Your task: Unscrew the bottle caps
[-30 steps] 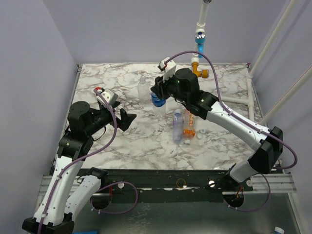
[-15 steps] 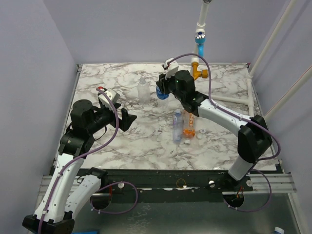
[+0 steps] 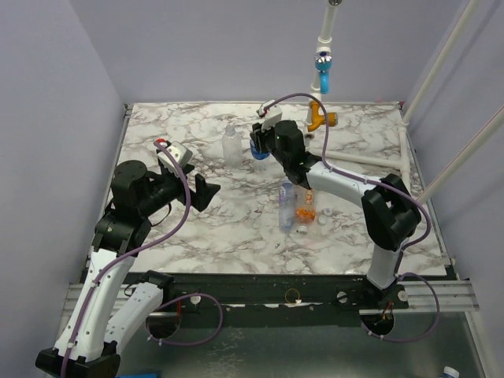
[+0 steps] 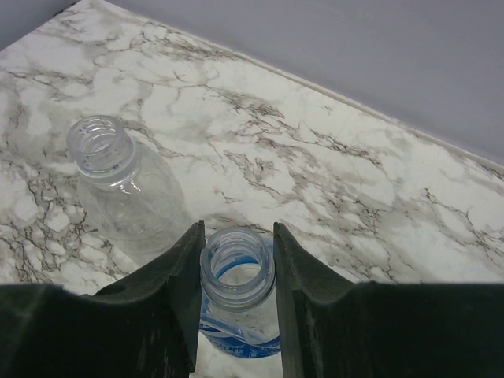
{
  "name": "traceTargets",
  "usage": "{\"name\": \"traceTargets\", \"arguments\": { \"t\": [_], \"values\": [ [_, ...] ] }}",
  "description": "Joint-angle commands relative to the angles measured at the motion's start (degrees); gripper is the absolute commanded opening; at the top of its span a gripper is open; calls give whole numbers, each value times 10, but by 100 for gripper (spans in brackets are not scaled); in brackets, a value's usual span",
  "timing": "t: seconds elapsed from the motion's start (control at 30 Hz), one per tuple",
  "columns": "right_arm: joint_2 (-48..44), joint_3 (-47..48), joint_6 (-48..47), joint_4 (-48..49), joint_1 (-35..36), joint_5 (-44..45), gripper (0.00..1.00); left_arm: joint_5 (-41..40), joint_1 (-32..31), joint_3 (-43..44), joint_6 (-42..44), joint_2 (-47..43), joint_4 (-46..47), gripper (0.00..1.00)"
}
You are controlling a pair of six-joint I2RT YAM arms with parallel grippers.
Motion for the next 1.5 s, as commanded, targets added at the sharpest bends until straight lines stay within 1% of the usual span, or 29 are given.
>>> {"name": "traceTargets", "arguments": {
  "t": [0.0,0.17,0.33,0.4,0.43,0.67,0.8,0.87,0.97,1.03,1.13,1.23,1.37,1.43,1.47],
  "values": [
    [24,-10,16,30,-5,30,3,5,-1,13,9,-5,-14,99],
    [28,-13,26,20,-6,28,26,8,-1,12,10,-5,-14,99],
    [18,-19,44,22,-7,30,60,11,-1,7,11,-5,-14,99],
    [10,-21,43,24,-7,31,70,13,0,7,11,-4,-14,99],
    [7,-21,43,24,-7,30,73,14,0,6,10,-5,-14,99],
    [-28,-12,44,9,-6,27,84,35,0,5,3,-4,-13,99],
    [-65,-19,57,-14,-6,38,95,37,-1,3,3,-3,-12,99],
    [-95,-38,67,-25,0,40,99,40,-1,4,3,0,-11,99],
    [-139,-72,72,-45,26,57,100,43,-1,12,-2,5,-9,99],
    [-162,-85,91,-87,41,67,100,43,0,16,-2,9,-6,99],
    [-194,-106,157,-171,53,78,100,38,-1,25,-8,17,-5,99],
    [-222,-139,234,-265,54,56,100,38,-1,31,-9,25,-4,99],
    [-234,-199,307,-326,55,38,100,40,0,38,-13,37,-5,99],
    [-227,-219,326,-339,55,42,100,41,0,40,-13,41,-5,99],
    [-220,-224,327,-341,55,38,100,41,0,40,-27,41,-3,99]
  ]
}}
